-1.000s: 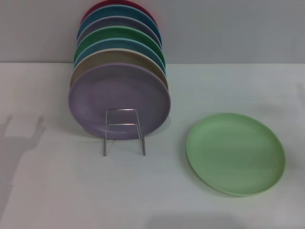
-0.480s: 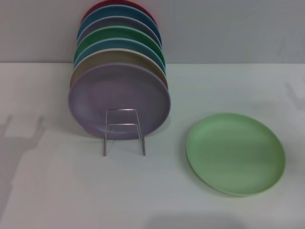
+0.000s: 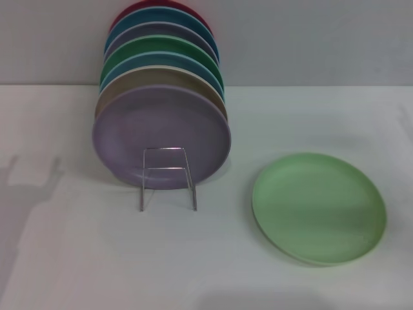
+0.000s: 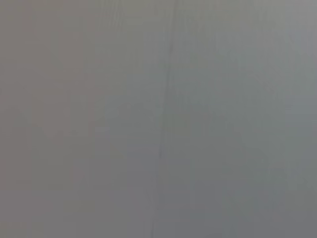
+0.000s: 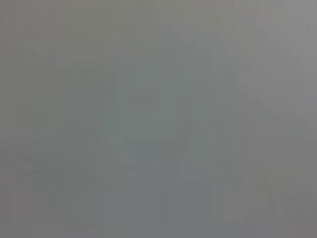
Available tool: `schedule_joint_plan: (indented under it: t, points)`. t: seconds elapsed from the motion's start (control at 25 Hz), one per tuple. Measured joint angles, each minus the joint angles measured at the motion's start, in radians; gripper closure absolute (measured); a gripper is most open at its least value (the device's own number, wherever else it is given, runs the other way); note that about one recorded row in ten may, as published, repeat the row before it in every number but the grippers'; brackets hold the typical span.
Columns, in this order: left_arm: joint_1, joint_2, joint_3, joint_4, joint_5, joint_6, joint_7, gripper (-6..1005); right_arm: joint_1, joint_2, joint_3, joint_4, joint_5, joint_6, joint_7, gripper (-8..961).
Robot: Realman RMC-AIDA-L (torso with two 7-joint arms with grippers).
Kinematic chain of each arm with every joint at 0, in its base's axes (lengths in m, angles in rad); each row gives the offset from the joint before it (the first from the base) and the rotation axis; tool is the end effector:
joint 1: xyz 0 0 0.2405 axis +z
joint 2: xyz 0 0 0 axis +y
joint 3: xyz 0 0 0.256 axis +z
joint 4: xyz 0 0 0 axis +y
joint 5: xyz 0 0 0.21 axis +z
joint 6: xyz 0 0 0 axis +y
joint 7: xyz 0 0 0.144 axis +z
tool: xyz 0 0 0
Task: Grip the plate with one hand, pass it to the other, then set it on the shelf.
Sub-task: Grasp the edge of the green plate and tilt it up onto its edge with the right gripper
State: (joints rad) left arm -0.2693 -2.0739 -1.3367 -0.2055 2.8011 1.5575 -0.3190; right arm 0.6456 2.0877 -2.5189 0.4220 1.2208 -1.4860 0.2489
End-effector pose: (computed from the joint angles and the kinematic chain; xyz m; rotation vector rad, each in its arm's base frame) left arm -0.3222 0.2782 0.0356 -1.4221 -0.3603 -1.0305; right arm 0.3286 0.3510 0.1048 -1.4205 0.1025 0.5923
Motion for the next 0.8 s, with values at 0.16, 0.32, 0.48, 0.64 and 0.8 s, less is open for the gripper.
schedule_joint_plan:
  t: [0.16, 0.32, 0.48, 0.64, 0.8]
  points:
    - [-0.001, 0.0, 0.005, 0.0, 0.0, -0.001, 0.0, 129, 0.014, -0.002, 0.093, -0.117, 0.055, 0.081, -0.242, 316]
    - [-0.003, 0.0, 0.006, 0.0, -0.001, -0.006, 0.002, 130, 0.018, -0.007, 0.157, -0.276, 0.166, 0.14, -0.51, 316]
    - [-0.004, 0.0, 0.005, 0.0, -0.003, -0.008, 0.003, 129, 0.031, -0.011, 0.165, -0.322, 0.17, 0.224, -0.476, 317]
    - [-0.004, 0.0, 0.005, 0.0, -0.005, -0.008, 0.003, 129, 0.046, -0.012, 0.183, -0.377, 0.171, 0.316, -0.465, 317]
    - [-0.003, 0.0, 0.005, 0.0, -0.006, -0.008, 0.003, 129, 0.085, -0.014, 0.217, -0.447, 0.172, 0.466, -0.465, 318]
